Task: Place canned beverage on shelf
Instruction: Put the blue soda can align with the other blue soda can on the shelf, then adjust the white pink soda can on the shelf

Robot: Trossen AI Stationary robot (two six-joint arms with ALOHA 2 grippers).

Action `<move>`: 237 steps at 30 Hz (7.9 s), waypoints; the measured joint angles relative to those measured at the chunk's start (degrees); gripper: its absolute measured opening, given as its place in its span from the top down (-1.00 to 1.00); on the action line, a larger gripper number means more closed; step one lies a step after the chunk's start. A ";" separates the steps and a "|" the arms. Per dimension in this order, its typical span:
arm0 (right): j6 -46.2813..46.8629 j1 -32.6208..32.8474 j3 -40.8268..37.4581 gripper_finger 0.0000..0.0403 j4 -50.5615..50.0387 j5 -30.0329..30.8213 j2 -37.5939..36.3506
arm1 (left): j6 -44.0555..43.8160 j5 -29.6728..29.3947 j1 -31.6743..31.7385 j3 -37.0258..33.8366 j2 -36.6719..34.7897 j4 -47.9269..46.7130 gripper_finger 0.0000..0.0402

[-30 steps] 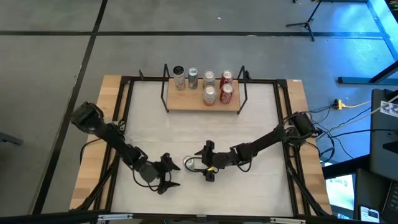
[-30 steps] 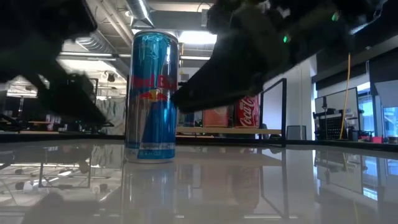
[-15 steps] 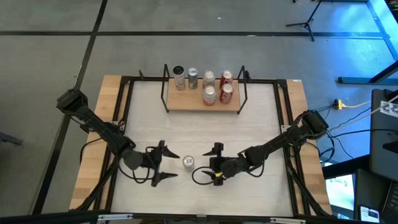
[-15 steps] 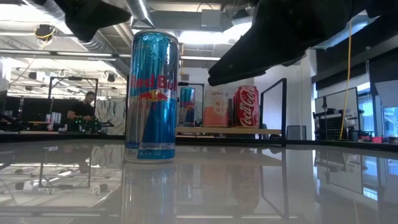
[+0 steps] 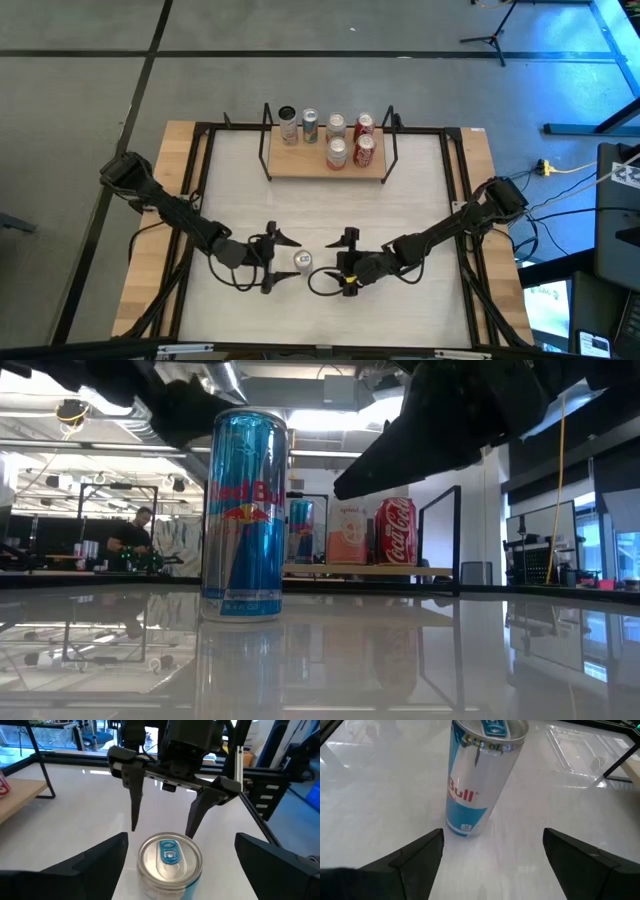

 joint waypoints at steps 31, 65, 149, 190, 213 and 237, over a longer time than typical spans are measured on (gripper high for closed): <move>-0.07 0.00 0.00 -0.69 0.39 0.72 0.02 | 0.57 0.79 3.30 0.00 8.38 4.29 -0.06; -5.65 -3.44 0.00 -0.69 -12.55 16.22 -12.20 | 12.36 15.94 27.98 -0.07 -22.47 -21.46 -0.03; -19.33 -22.51 -0.02 -0.69 -14.69 10.60 -12.37 | 25.09 54.72 67.18 19.52 -2.10 -20.23 -0.39; -19.18 -24.92 -0.04 -0.69 -16.48 11.00 -12.39 | 21.07 34.35 61.78 19.47 -16.83 -31.65 -0.92; -11.64 -24.79 -0.02 -0.69 -30.35 16.94 -12.41 | 15.42 27.99 76.90 56.23 11.80 -72.35 -0.87; -11.62 -25.55 -0.02 -0.69 -29.68 18.62 -12.41 | 16.86 33.56 78.91 60.70 19.08 -74.76 -0.87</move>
